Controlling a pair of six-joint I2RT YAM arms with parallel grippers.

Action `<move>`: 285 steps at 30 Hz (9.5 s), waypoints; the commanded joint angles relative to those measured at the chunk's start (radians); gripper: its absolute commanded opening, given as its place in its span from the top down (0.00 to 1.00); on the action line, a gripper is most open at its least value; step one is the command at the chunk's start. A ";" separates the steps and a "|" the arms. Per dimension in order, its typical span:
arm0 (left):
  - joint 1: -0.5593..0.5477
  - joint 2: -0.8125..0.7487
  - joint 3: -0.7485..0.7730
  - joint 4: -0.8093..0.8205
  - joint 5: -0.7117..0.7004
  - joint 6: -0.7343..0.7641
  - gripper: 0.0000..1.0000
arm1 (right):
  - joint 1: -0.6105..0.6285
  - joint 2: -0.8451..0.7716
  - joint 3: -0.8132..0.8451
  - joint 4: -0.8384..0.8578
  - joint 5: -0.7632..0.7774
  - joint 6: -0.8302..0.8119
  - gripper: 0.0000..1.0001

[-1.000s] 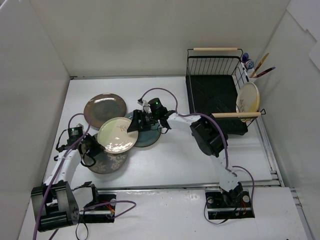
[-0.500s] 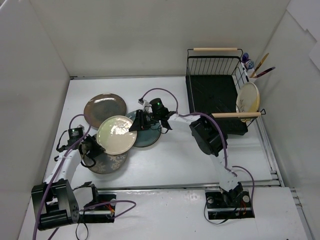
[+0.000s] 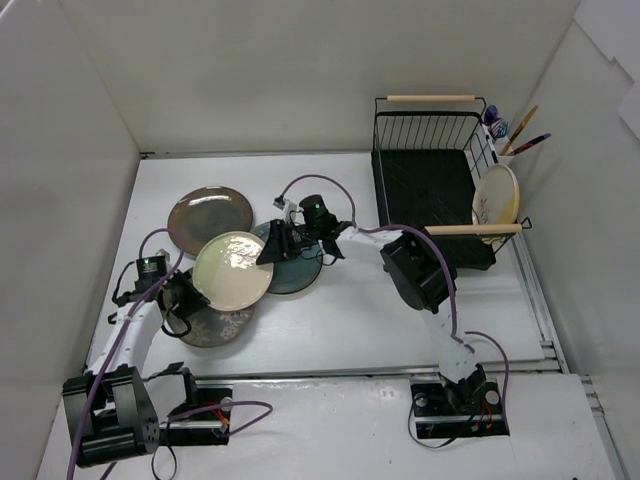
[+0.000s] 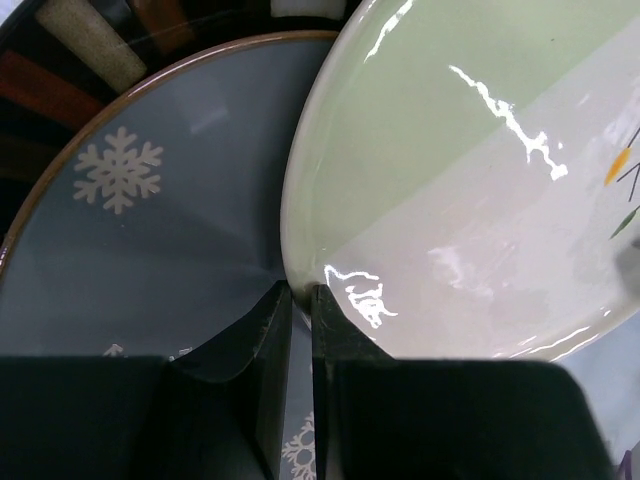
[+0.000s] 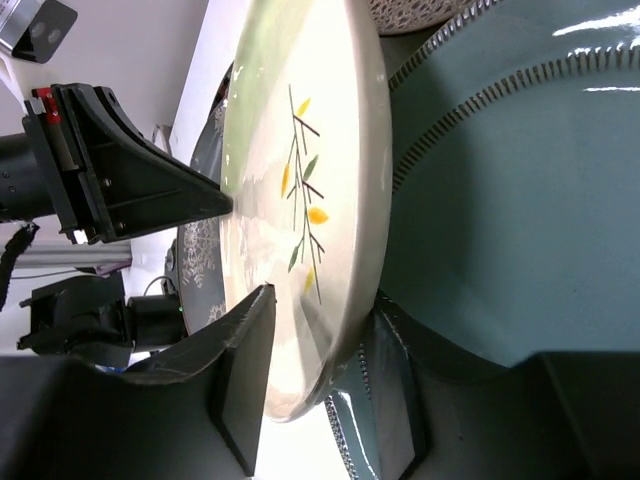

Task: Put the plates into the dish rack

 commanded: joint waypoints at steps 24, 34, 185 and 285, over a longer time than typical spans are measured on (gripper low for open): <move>-0.087 -0.064 0.080 0.093 0.050 0.024 0.97 | 0.063 -0.129 0.108 0.104 -0.147 0.031 1.00; -0.087 -0.099 0.189 -0.008 0.002 0.065 0.48 | 0.029 -0.250 0.232 -0.229 -0.051 -0.197 1.00; -0.087 0.060 0.374 -0.084 0.125 0.317 0.01 | -1.014 -0.724 -0.129 -0.519 0.612 -0.872 0.77; -0.268 0.668 0.670 -0.025 0.085 0.249 0.43 | -0.028 -0.272 -0.010 -0.591 0.758 -0.105 0.46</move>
